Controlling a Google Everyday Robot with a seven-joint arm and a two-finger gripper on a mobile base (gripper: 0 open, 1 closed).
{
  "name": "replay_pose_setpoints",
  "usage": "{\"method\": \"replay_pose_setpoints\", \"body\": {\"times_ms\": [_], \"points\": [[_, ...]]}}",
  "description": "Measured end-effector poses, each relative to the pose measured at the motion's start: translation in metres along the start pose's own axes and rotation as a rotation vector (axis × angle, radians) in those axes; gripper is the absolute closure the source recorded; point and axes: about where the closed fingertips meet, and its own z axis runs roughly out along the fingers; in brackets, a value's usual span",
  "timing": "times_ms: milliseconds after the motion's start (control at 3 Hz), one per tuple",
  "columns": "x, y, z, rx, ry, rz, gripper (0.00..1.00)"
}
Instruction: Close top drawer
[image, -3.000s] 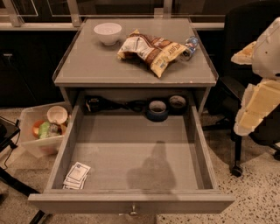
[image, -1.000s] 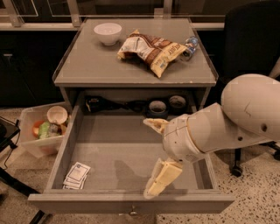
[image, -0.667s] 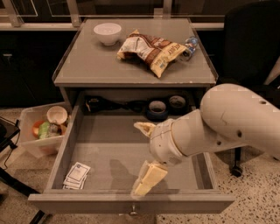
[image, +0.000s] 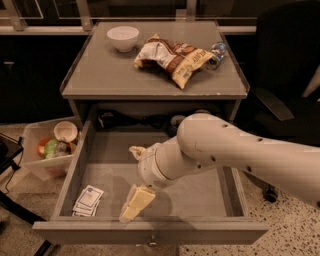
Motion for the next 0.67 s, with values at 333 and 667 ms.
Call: {"method": "replay_pose_setpoints", "body": {"times_ms": [333,667], "points": [[-0.003,0.007,0.033,-0.036,0.004,0.01,0.0],[-0.002,0.021,0.052,-0.062,0.009,0.025,0.0]]}}
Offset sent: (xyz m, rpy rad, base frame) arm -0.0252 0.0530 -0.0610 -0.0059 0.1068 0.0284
